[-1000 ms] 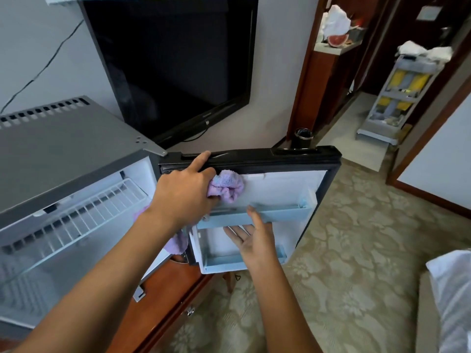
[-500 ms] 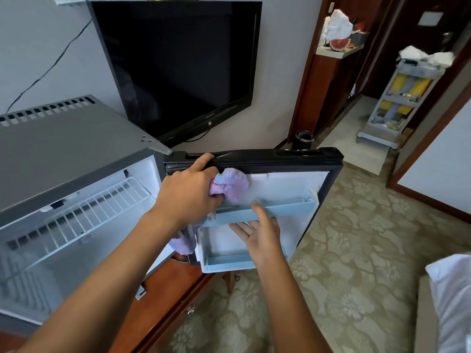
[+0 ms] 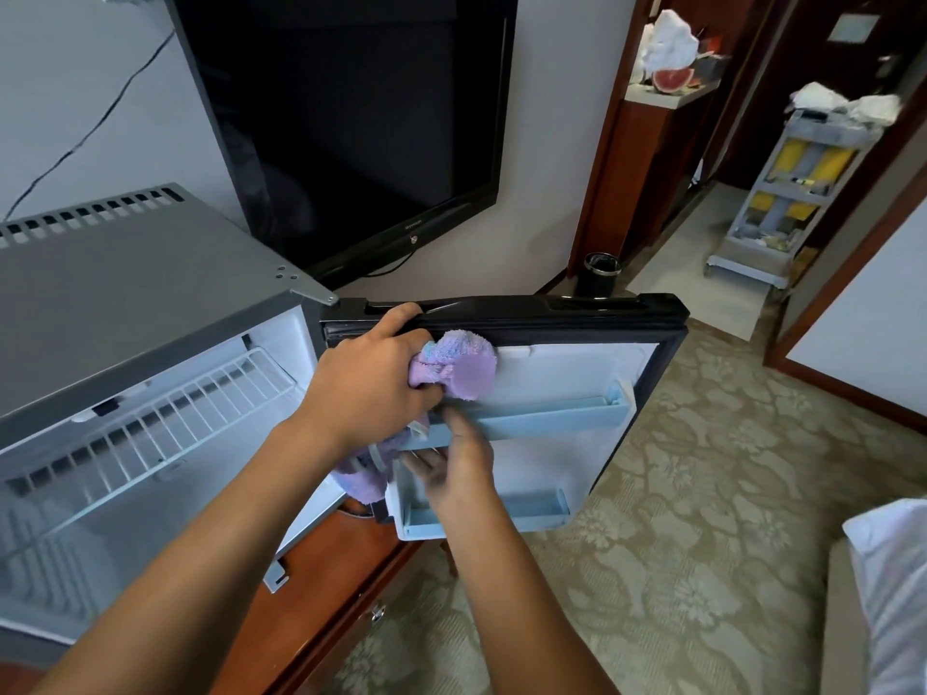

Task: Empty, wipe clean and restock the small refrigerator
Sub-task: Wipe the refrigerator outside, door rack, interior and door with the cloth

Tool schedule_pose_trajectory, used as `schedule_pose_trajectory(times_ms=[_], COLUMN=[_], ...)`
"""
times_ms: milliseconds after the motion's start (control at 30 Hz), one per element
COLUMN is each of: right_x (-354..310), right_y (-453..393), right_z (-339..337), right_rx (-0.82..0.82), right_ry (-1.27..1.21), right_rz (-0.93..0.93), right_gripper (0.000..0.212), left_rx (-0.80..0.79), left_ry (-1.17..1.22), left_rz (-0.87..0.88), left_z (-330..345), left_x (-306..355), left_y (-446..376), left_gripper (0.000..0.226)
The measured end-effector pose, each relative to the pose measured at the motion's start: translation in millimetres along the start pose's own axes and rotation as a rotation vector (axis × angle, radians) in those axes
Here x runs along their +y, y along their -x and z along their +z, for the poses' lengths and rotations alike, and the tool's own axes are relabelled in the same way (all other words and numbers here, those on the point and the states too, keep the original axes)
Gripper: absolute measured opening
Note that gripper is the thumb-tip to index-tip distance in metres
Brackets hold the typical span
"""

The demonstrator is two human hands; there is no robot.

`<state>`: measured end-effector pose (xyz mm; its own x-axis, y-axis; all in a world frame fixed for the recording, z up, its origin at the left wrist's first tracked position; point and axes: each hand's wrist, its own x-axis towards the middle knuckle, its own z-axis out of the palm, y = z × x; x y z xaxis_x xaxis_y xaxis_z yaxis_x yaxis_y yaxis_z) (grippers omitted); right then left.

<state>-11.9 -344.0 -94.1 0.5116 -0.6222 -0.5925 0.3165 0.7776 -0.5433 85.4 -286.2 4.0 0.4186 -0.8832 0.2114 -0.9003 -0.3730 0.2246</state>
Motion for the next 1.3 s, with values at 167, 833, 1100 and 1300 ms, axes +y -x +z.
schedule_pose_trajectory(times_ms=[167, 833, 1100, 1300], right_x=[0.3, -49.8, -47.6, -45.2], right_y=[-2.4, 15.2, 15.8, 23.6], right_z=[9.2, 43.2, 15.1, -23.0], right_rx=[0.066, 0.033, 0.039, 0.012], right_ry=[0.002, 0.064, 0.129, 0.279], right_rz=[0.007, -0.186, -0.136, -0.104], right_gripper=[0.008, 0.017, 0.019, 0.023], left_rx=[0.011, 0.002, -0.017, 0.184], left_ry=[0.105, 0.242, 0.288, 0.495], left_rz=[0.03, 0.074, 0.06, 0.063], left_z=[-6.9, -17.7, -8.8, -22.0], left_x=[-8.1, -12.9, -18.6, -28.5], left_y=[2.3, -13.6, -5.3, 17.6], left_gripper=[0.053, 0.032, 0.04, 0.027])
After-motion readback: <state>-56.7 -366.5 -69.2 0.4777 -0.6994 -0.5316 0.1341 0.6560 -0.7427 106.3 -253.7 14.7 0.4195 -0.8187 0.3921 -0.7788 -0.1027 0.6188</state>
